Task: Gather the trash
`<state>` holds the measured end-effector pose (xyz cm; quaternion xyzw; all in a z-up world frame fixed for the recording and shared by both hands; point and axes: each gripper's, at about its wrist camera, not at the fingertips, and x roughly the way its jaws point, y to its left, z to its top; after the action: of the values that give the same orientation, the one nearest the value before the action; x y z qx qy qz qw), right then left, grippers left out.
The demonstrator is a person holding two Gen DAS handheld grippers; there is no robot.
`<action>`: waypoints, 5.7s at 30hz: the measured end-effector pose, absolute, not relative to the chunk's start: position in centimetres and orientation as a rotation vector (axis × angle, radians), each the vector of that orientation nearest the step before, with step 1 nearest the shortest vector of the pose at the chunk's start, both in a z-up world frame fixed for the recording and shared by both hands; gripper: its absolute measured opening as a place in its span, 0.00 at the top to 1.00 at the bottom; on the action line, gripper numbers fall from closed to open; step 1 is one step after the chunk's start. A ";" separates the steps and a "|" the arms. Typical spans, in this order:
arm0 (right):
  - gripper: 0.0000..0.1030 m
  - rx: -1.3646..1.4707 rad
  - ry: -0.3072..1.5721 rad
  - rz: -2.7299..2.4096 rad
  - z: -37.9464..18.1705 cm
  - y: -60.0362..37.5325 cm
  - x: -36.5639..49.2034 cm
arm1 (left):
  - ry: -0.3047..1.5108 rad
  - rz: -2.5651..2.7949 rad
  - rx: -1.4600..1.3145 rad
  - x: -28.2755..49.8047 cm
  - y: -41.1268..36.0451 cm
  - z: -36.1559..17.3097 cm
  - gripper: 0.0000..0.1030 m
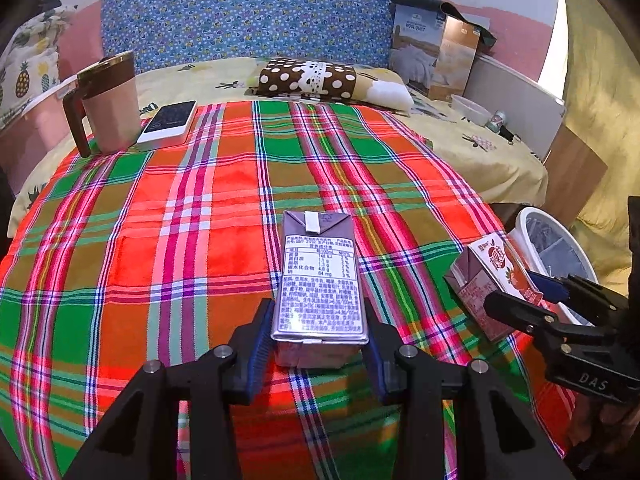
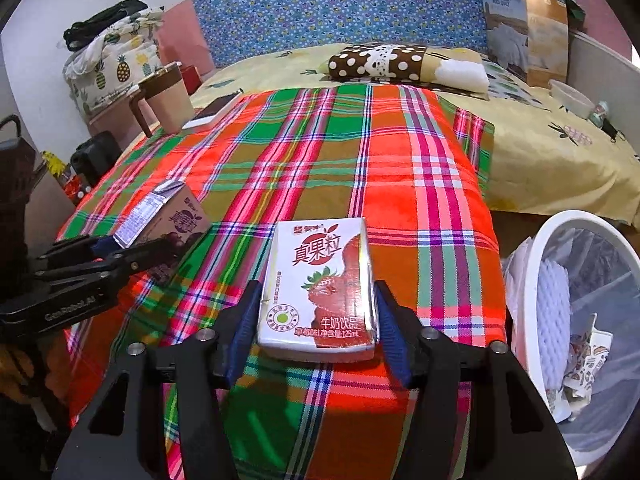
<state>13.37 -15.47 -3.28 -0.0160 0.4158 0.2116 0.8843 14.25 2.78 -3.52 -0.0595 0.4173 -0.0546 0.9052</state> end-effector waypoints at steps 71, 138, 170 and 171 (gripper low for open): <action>0.46 0.195 0.823 0.015 -2.8 -36.3 11.7 | 0.837 -0.619 0.033 18.7 -24.5 -1.6 0.62; 0.44 0.108 0.715 0.042 0.7 -28.3 2.4 | 0.727 -0.503 -0.017 5.7 -14.5 2.2 0.61; 0.44 0.106 0.716 0.042 0.8 -28.0 2.4 | 0.740 -0.507 -0.033 5.4 -14.4 2.1 0.61; 0.44 0.106 0.716 0.042 0.7 -28.0 2.4 | 0.739 -0.507 -0.031 5.4 -14.5 2.2 0.61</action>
<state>2.40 -27.99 0.75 0.0517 0.3501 0.0207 0.9351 5.36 -14.47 2.16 -0.0150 0.3574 -0.2449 0.9012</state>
